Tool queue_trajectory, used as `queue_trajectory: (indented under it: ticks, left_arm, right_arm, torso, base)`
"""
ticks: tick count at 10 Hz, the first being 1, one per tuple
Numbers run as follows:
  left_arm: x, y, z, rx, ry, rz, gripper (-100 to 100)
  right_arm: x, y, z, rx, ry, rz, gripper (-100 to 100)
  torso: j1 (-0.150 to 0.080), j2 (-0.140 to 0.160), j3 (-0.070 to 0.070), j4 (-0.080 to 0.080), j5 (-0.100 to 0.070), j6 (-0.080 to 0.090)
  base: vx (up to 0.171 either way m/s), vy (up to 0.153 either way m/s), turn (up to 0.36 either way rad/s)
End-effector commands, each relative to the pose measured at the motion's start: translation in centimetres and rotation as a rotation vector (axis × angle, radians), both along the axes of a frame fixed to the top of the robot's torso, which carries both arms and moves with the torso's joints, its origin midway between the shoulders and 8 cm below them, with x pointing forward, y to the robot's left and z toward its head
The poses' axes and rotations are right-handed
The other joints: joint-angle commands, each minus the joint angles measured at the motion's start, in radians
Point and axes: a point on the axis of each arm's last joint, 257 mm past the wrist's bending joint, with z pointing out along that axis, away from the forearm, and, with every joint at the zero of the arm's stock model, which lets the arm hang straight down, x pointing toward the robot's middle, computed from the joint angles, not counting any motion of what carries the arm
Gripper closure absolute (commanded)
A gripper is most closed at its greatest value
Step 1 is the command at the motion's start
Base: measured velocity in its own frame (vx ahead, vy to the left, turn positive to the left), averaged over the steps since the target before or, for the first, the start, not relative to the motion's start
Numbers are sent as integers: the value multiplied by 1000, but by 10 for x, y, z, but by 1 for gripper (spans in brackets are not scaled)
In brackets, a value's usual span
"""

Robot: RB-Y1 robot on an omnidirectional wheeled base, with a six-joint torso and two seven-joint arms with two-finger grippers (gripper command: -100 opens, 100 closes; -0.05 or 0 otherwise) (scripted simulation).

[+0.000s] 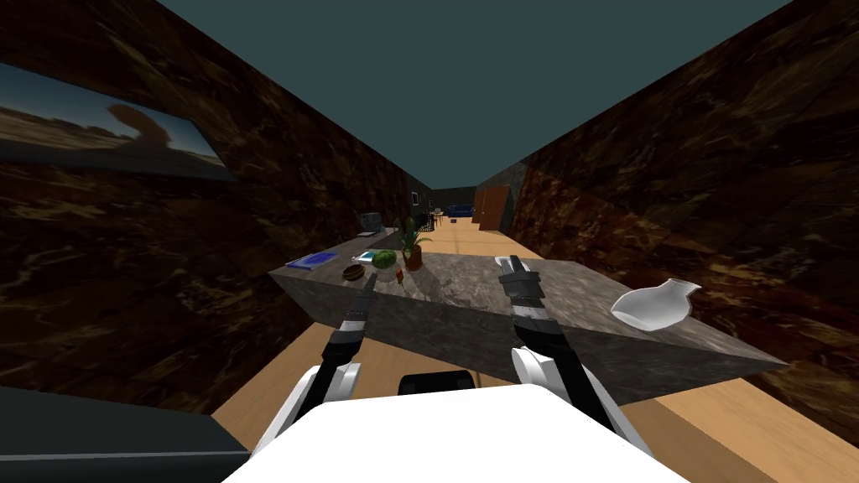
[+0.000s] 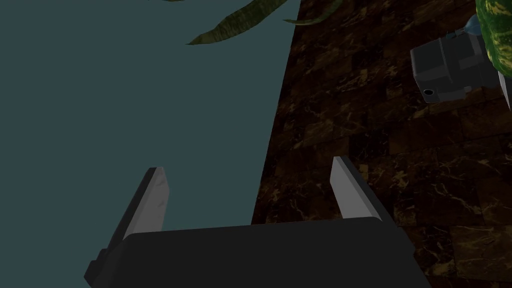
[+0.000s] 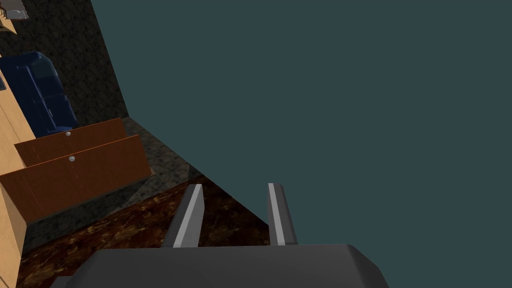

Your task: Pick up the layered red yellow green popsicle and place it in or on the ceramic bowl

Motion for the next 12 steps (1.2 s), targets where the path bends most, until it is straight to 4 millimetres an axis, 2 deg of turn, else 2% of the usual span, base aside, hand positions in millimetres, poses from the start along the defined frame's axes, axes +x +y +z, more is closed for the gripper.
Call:
queue_trajectory:
  ticks: [1, 12]
  left_arm:
    - [7, 3, -12, 40, 23, 20, -100]
    - [37, 9, -95, 268, 166, 111, -100]
  right_arm:
    - [0, 0, 0, 0, 0, 0, 0]
    - [0, 0, 0, 0, 0, 0, 0]
  torso:
    - [0, 0, 0, 0, 0, 0]
    - [0, 1, 0, 0, 0, 0]
  base:
    - [34, -6, -55]
    - [27, 2, -45]
